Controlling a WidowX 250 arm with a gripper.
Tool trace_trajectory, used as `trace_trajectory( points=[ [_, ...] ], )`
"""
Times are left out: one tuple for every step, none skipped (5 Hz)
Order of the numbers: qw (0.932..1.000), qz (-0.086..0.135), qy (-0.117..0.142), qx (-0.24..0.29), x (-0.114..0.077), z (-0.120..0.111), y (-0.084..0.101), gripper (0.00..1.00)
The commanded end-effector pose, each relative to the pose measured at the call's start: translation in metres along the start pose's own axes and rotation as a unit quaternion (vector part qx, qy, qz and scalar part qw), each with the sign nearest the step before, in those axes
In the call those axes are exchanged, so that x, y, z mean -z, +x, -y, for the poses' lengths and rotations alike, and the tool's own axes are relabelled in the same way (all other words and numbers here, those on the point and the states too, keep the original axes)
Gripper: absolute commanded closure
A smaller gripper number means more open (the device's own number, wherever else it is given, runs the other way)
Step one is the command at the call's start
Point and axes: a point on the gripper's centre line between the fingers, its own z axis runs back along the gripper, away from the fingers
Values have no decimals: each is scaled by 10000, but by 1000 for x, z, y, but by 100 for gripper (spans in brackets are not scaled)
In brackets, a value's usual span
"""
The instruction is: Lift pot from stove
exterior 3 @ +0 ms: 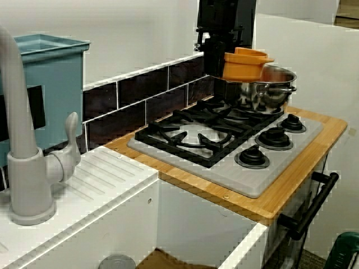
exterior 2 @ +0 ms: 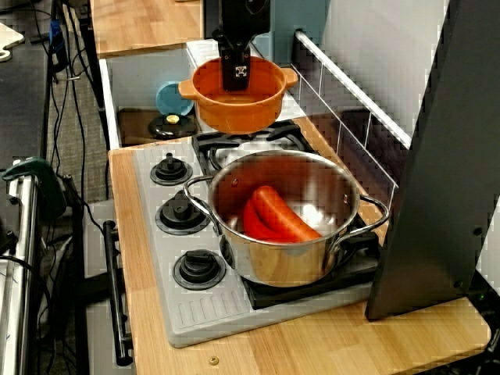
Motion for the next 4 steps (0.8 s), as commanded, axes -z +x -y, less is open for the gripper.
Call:
trace_trajectory(
  points=[
    [9988, 489, -23, -25, -42, -3, 1, 100],
    [9988, 483, -50, -33, -46, -3, 0, 100],
    [9989, 450, -123, -58, -53, -5, 2, 100],
    [9991, 402, -145, -76, -56, -4, 4, 100]
  ],
)
